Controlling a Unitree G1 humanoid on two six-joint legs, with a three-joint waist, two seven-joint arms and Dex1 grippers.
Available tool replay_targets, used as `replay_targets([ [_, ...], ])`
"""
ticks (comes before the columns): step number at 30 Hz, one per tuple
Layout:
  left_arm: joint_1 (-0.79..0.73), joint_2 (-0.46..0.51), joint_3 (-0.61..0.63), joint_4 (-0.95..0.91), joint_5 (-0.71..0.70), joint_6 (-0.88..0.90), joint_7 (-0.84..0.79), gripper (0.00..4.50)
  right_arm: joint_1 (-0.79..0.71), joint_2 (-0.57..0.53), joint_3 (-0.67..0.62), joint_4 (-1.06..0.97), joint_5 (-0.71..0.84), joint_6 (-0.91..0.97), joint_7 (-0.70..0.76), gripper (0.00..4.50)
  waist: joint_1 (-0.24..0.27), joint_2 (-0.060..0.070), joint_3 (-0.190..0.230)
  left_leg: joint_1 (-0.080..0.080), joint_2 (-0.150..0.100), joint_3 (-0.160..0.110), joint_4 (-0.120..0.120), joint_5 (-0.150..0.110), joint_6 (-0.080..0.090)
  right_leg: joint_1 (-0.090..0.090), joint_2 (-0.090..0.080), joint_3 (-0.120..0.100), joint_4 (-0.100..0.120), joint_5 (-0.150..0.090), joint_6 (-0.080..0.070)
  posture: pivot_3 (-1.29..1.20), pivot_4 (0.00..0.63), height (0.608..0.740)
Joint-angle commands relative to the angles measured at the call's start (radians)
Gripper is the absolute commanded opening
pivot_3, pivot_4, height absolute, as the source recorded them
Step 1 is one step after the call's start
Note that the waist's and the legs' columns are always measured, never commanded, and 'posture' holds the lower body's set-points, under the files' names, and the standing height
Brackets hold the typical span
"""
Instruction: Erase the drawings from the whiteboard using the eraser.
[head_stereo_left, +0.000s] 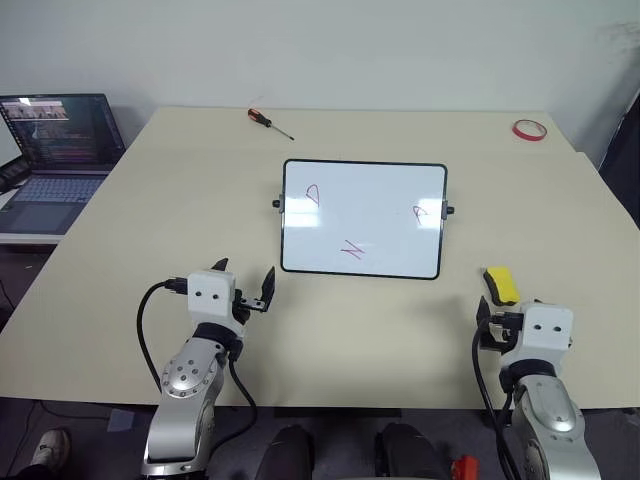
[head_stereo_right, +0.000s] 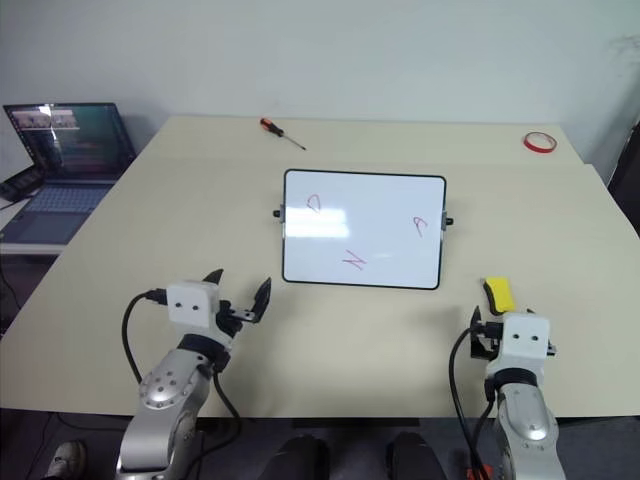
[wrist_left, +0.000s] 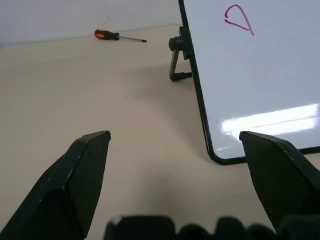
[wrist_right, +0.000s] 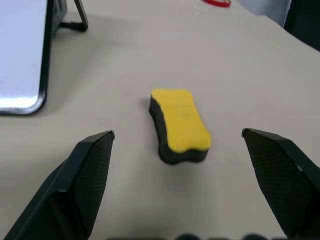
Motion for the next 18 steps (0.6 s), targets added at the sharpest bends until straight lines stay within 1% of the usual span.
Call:
replay_targets([
  [1, -0.063, 0.047, 0.002, -0.035, -0.021, -0.002, -0.052, 4.5, -0.022, -0.027, -0.022, -0.018, 0.019, 0.009, 0.024, 4.48, 0.001, 0.0, 0.0, 0.0, 0.0, 0.0, 0.0, 0.0, 0.0, 0.0, 0.0, 0.0, 0.0, 0.0, 0.0, 0.0, 0.15, 0.74],
  [4, -0.15, 0.081, -0.035, -0.014, -0.104, 0.043, -0.165, 4.5, -0.05, -0.047, -0.041, -0.027, 0.036, 0.044, 0.042, 4.48, 0.002, 0.0, 0.0, 0.0, 0.0, 0.0, 0.001, 0.0, 0.0, 0.0, 0.0, -0.002, 0.0, 0.0, 0.0, 0.0, 0.15, 0.74],
  [7, -0.255, 0.112, -0.097, 0.018, -0.178, 0.081, -0.308, 4.5, -0.091, -0.053, -0.065, -0.03, 0.06, 0.1, 0.044, 4.48, 0.002, 0.0, 0.0, 0.0, -0.001, 0.0, 0.001, 0.0, 0.0, 0.0, 0.0, -0.003, 0.0, 0.0, 0.0, 0.0, 0.15, 0.74],
  [9, -0.299, 0.122, -0.122, 0.036, -0.213, 0.1, -0.368, 4.5, -0.113, -0.053, -0.078, -0.027, 0.068, 0.126, 0.043, 4.48, 0.0, 0.0, 0.0, 0.0, -0.001, 0.0, 0.001, 0.0, 0.0, 0.0, 0.001, -0.003, 0.001, 0.0, 0.0, 0.0, 0.15, 0.74],
  [10, -0.336, 0.132, -0.156, 0.055, -0.234, 0.106, -0.434, 4.5, -0.133, -0.054, -0.086, -0.02, 0.078, 0.144, 0.047, 4.48, -0.001, 0.0, 0.0, 0.0, -0.001, 0.0, 0.001, 0.0, 0.0, 0.0, 0.001, -0.002, 0.001, 0.0, 0.0, 0.0, 0.15, 0.74],
  [13, -0.436, 0.158, -0.254, 0.137, -0.257, 0.093, -0.621, 4.5, -0.191, -0.057, -0.118, 0.012, 0.113, 0.214, 0.047, 4.48, -0.002, 0.0, 0.0, 0.0, 0.0, 0.001, 0.0, 0.0, 0.0, 0.0, 0.004, -0.002, 0.001, 0.0, 0.0, 0.0, 0.15, 0.74],
  [18, -0.54, 0.152, -0.314, 0.276, -0.265, 0.06, -0.781, 4.5, -0.236, -0.055, -0.173, 0.062, 0.17, 0.287, 0.046, 4.48, -0.004, 0.0, 0.0, 0.0, 0.001, 0.001, 0.0, 0.0, 0.0, -0.001, 0.007, -0.001, 0.001, 0.0, 0.0, 0.0, 0.15, 0.74],
])
